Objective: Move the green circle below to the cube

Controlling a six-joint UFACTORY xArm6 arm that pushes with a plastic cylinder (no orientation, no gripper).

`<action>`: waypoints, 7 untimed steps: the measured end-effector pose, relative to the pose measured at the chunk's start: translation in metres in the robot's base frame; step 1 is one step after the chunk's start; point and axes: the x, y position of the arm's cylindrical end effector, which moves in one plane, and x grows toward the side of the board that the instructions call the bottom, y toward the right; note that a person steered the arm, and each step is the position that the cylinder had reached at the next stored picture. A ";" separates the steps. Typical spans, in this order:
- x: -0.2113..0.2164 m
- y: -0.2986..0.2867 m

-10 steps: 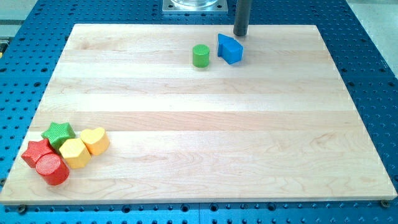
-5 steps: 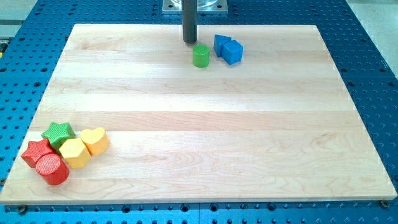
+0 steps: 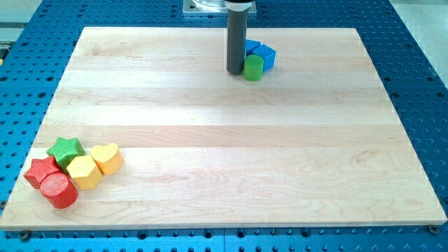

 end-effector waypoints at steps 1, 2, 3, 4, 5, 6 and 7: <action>0.043 -0.006; 0.106 0.015; 0.107 0.085; 0.044 0.143; -0.013 0.179; -0.050 0.173; -0.055 0.124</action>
